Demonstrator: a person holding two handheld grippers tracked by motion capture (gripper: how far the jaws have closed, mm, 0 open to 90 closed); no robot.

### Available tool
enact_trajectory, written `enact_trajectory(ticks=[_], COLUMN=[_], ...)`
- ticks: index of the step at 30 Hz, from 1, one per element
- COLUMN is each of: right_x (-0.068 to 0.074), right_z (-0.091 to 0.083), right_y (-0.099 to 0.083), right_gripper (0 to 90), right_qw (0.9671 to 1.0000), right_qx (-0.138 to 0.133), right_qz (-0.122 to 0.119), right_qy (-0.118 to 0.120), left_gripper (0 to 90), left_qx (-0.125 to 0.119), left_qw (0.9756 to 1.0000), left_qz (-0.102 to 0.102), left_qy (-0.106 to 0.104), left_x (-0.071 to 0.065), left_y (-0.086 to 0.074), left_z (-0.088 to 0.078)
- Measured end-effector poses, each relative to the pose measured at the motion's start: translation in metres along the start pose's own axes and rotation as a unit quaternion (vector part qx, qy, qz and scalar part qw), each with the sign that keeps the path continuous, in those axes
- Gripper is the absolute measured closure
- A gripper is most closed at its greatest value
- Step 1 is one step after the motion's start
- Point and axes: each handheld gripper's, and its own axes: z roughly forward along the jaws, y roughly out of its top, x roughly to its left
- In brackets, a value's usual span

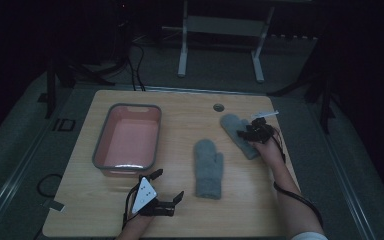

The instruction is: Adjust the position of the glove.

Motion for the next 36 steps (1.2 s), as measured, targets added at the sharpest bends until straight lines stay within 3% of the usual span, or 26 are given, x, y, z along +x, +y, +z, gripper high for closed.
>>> enact_trajectory(ticks=[3, 6, 9, 11, 19, 23, 27, 30, 36], right_x=[0.001, 0.003, 0.007, 0.01, 0.016, 0.02, 0.027, 0.034, 0.043], right_z=[0.01, 0.012, 0.011, 0.01, -0.007, -0.026, -0.045, -0.06, -0.079], right_y=[-0.007, -0.011, -0.013, -0.013, -0.016, -0.02, -0.024, -0.027, -0.035], right_gripper=[42.9, 48.1, 66.7, 74.5, 80.5, 80.6, 80.6, 80.6, 80.6], right_qw=[0.9999, 0.9999, 0.9998, 0.9997, 0.9989, 0.997, 0.995, 0.9918, 0.9855], right_qx=[0.014, 0.009, 0.012, 0.015, 0.003, -0.015, -0.023, -0.028, -0.034], right_qz=[0.001, -0.001, -0.007, -0.014, 0.046, 0.072, 0.085, 0.092, 0.117], right_qy=[0.003, -0.007, -0.014, -0.014, -0.007, -0.024, -0.047, -0.084, -0.119], left_gripper=[1.0, 1.0, 1.0, 1.0, 1.0, 1.0, 1.0, 1.0, 1.0], left_qx=[0.0, 0.0, 0.0, 0.0, 0.0, 0.0, 0.001, 0.001, 0.002], left_qw=[1.0, 1.0, 1.0, 1.0, 1.0, 1.0, 1.0, 1.0, 0.9999], left_qz=[0.001, 0.0, 0.002, 0.002, -0.007, 0.006, 0.005, 0.005, 0.009], left_qy=[0.001, 0.001, 0.0, 0.0, 0.005, 0.006, 0.006, 0.007, 0.008], left_x=[0.0, 0.0, 0.0, -0.001, 0.002, 0.0, 0.0, 0.0, -0.002], left_y=[0.0, 0.0, 0.0, 0.0, 0.0, 0.0, 0.0, 0.0, 0.0], left_z=[0.0, 0.0, 0.0, 0.0, -0.001, -0.001, -0.001, -0.001, -0.001])
